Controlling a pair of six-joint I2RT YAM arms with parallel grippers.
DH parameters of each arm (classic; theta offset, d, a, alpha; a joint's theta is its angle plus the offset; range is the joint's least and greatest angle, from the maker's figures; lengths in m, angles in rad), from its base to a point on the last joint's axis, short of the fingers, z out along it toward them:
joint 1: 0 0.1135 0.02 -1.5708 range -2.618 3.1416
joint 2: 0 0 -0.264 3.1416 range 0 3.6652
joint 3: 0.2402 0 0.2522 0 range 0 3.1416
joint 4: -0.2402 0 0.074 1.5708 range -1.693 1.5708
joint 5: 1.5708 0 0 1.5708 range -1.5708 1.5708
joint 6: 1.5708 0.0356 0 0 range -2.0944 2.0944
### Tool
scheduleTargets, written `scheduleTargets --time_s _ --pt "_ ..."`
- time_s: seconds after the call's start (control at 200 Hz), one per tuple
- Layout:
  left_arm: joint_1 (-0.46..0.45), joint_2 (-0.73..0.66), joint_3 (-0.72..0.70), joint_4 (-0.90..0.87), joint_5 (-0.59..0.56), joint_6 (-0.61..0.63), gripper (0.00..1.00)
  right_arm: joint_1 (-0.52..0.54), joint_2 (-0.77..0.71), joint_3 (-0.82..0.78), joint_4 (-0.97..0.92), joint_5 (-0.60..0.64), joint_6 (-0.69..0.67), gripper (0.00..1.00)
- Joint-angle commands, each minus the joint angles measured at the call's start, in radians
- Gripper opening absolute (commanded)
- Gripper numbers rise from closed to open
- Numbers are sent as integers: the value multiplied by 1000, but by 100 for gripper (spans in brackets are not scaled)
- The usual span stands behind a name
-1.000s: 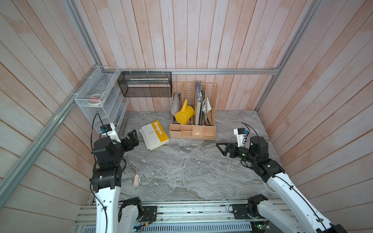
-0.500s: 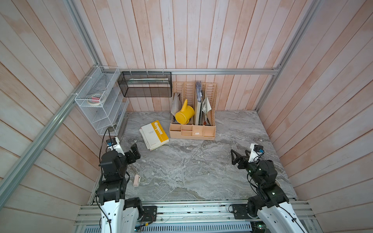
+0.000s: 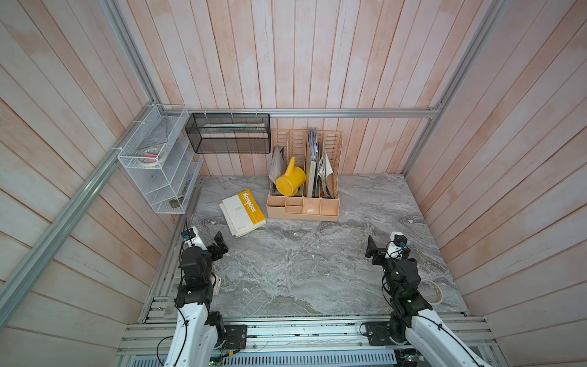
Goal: Close the notebook
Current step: Reset both arms
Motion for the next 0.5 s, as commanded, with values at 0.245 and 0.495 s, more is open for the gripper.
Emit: scheduleTargets --time_s 0.245,0.495 --pt "-83 493 -229 1106 -62 165 100 -86 409 -112 737 89 -100 98" --pt "-83 883 -194 1459 -13 175 100 -173 826 -91 1188 -38 -138 98"
